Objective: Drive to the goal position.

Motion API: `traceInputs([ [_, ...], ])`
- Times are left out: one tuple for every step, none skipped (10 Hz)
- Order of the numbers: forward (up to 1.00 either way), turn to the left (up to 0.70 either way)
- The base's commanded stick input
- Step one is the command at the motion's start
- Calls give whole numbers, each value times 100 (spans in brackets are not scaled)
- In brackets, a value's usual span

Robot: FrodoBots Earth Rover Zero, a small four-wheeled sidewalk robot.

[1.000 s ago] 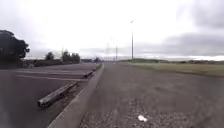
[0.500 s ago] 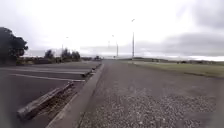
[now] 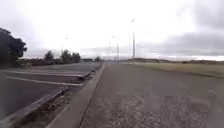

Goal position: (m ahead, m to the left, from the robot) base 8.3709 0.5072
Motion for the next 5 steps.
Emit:
traceInputs([
  [100,0],
  [100,0],
  [100,0],
  [100,0],
  [100,0],
])
